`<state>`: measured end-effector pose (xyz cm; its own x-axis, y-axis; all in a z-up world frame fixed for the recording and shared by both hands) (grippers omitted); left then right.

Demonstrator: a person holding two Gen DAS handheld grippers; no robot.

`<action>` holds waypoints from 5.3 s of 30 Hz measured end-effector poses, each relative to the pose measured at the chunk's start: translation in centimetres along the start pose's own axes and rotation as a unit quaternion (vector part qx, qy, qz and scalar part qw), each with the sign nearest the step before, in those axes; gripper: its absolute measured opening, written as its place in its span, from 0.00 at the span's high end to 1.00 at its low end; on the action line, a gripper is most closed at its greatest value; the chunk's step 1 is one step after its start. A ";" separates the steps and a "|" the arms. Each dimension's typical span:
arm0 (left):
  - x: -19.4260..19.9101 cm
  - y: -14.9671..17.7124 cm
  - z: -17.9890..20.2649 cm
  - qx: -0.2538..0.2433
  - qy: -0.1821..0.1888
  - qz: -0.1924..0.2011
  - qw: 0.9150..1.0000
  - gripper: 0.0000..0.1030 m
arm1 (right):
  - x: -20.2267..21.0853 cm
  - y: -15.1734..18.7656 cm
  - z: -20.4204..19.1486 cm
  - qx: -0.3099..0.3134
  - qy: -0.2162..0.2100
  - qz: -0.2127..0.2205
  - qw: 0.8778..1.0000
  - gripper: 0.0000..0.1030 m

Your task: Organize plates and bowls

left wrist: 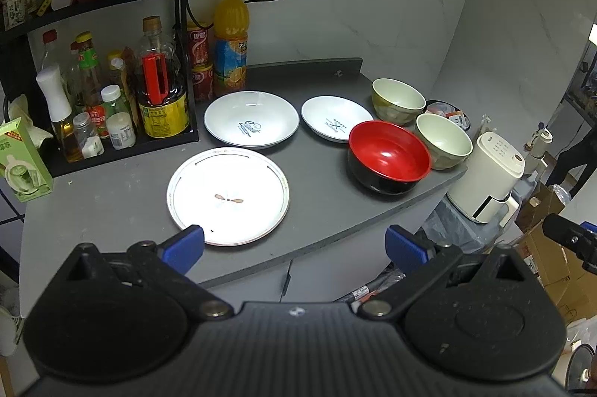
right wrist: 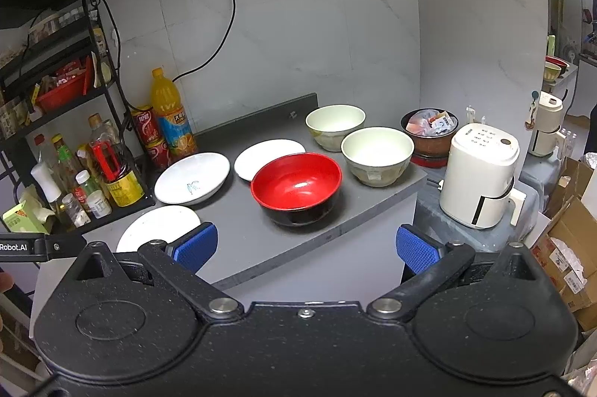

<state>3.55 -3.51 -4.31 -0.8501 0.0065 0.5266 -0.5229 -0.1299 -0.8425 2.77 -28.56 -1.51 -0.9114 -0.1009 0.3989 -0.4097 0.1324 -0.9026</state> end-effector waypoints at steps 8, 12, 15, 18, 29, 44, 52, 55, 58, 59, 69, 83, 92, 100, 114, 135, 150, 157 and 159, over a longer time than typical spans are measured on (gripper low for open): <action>0.1 0.4 0.1 0.001 0.003 0.000 1.000 0.01 | 0.1 0.1 0.0 0.000 -0.003 -0.003 1.000 0.00; 0.1 0.5 0.1 0.001 0.002 -0.001 1.000 0.01 | 0.2 0.3 0.2 -0.001 0.000 -0.003 1.000 0.00; 0.0 0.4 0.0 0.005 0.000 -0.004 1.000 0.01 | 0.2 0.3 0.2 -0.001 -0.001 -0.003 1.000 0.00; 0.2 0.3 0.1 0.003 -0.002 -0.003 1.000 0.01 | 0.2 0.3 0.0 -0.001 -0.006 -0.004 1.000 0.00; 0.1 0.2 0.4 0.003 -0.007 -0.009 1.000 0.01 | 0.0 0.2 -0.2 0.009 -0.019 -0.006 1.000 0.00; -0.6 0.7 0.7 0.002 -0.010 -0.017 1.000 0.01 | -0.7 0.3 0.0 0.017 -0.015 -0.016 1.000 0.00; -1.1 0.8 1.3 0.005 -0.009 -0.020 1.000 0.01 | -1.1 0.5 0.1 0.023 -0.011 -0.022 0.999 0.00; -1.4 0.8 1.4 0.006 -0.009 -0.021 1.000 0.01 | -1.4 0.7 0.4 0.022 -0.009 -0.026 0.999 0.00; -1.5 0.8 1.4 0.006 -0.009 -0.021 1.000 0.01 | -1.6 0.7 0.7 0.023 -0.008 -0.028 0.999 0.00; -1.5 0.7 1.5 0.007 -0.009 -0.022 1.000 0.01 | -1.7 0.8 0.8 0.023 -0.007 -0.029 0.999 0.00; -3.0 0.1 2.7 0.005 -0.010 -0.025 1.000 0.01 | -2.8 1.1 2.3 0.006 0.013 -0.043 0.999 0.00; -7.4 -2.9 5.0 -0.011 0.025 -0.018 0.999 0.01 | -5.6 0.4 4.2 -0.029 0.041 -0.048 0.998 0.00; -11.7 -4.7 5.1 -0.023 0.052 -0.029 0.998 0.01 | -8.0 -0.2 4.0 -0.034 0.077 -0.045 0.995 0.00; -15.4 -6.3 3.8 -0.034 0.067 -0.039 0.996 0.01 | -10.8 -0.7 2.5 -0.048 0.097 -0.048 0.993 0.00; -19.4 -9.8 1.7 -0.049 0.068 -0.040 0.996 0.01 | -14.5 -3.0 0.9 -0.054 0.115 -0.025 0.992 0.00; -26.7 -14.0 8.9 -0.050 0.039 -0.033 0.997 0.01 | -23.1 -6.3 7.0 -0.044 0.084 -0.035 0.995 0.00; -33.8 -14.0 17.9 -0.037 0.071 -0.044 0.996 0.03 | -29.7 -5.5 14.4 -0.049 0.083 -0.083 0.992 0.00; -37.9 -11.7 20.6 -0.020 0.084 -0.087 0.992 0.18 | -32.3 -3.1 16.8 -0.086 0.080 -0.117 0.986 0.18; -39.0 -10.8 21.4 -0.011 0.090 -0.105 0.990 0.24 | -33.0 -2.3 17.5 -0.100 0.076 -0.131 0.983 0.27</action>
<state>43.67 -23.59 -13.36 -0.7192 0.2085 0.6628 -0.6885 -0.0850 -0.7203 34.42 -42.81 -15.41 -0.7627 -0.0104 0.6467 -0.6165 0.3141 -0.7220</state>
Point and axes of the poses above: each gripper's, at about its wrist camera, not at the fingertips, and x roughly against the way its jaws point, z to its right, y to its underside, the point moved 7 cm from there along -x, roughly the way its jaws point, and after that the axes turned 13 degrees about z, right-handed, at the moved point
